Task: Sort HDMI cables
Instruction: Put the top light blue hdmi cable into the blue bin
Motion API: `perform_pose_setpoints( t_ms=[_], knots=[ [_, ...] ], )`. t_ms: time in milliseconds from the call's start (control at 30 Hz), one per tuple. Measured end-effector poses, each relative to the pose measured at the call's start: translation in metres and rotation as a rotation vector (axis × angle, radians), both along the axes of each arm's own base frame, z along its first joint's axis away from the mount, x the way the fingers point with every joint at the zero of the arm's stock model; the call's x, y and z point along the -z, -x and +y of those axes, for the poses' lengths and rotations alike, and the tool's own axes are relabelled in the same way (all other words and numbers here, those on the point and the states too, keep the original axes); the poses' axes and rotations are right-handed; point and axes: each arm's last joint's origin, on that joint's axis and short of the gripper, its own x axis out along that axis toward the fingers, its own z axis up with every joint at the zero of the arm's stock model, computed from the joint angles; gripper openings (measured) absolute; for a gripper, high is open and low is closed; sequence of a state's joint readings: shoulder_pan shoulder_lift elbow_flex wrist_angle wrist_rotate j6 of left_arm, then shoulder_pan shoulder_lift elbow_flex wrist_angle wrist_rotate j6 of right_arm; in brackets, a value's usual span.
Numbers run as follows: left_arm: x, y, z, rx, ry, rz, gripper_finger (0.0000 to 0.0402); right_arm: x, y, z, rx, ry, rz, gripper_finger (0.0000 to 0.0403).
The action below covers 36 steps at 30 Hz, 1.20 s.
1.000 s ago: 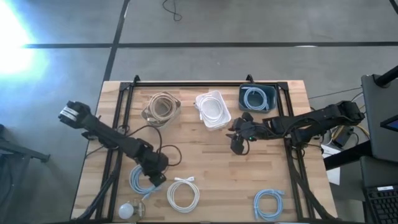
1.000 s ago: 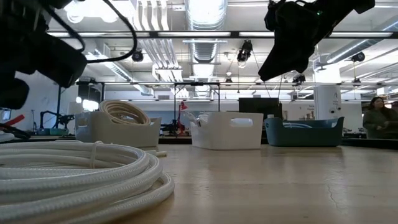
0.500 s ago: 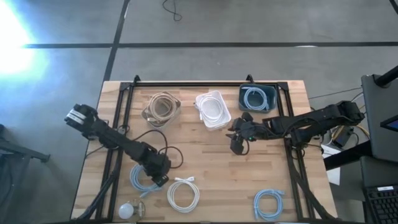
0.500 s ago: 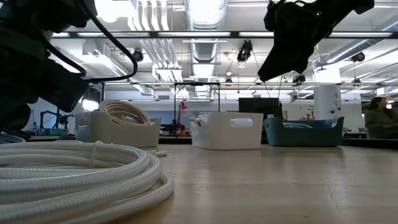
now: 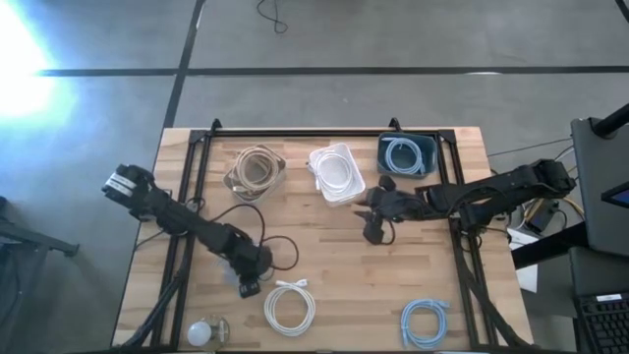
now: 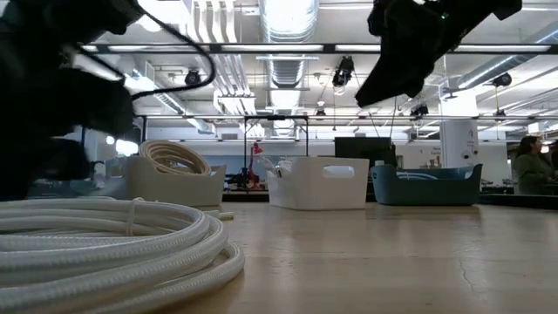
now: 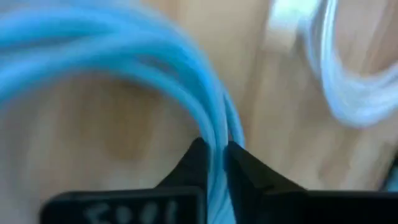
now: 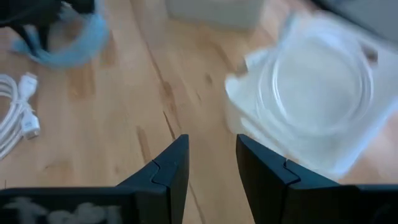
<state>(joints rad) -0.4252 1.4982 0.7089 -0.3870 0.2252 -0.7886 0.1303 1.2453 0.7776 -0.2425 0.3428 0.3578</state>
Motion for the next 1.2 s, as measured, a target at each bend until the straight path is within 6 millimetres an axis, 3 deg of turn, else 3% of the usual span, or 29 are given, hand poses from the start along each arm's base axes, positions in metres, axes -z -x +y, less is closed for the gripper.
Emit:
perform_pose_setpoints(
  t_ms=[100,233,467,800,967,1200],
  knots=[
    [-0.012,-0.003,0.005,0.01,-0.05,-0.084,0.0016,-0.006,-0.009,0.001,-0.074,0.087,-0.079,0.0129],
    [-0.035,-0.008,0.01,0.044,-0.044,-0.196,0.0031,-0.013,-0.026,0.004,-0.225,0.267,-0.198,0.0125],
    [-0.066,-0.015,0.027,0.111,-0.201,-0.401,0.0025,-0.002,-0.062,0.015,-0.487,0.38,-0.311,0.0123],
    [-0.075,-0.023,0.05,0.107,-0.647,-0.496,0.0033,0.006,-0.115,0.021,-0.375,0.125,-0.15,0.0131],
    [-0.079,-0.026,0.054,0.082,-0.819,-0.528,0.0032,-0.004,-0.132,0.017,-0.24,0.05,-0.036,0.0142],
    [-0.088,-0.031,0.057,0.057,-0.943,-0.586,0.0034,-0.044,-0.115,0.011,-0.087,0.122,0.09,0.0144]
  ],
)
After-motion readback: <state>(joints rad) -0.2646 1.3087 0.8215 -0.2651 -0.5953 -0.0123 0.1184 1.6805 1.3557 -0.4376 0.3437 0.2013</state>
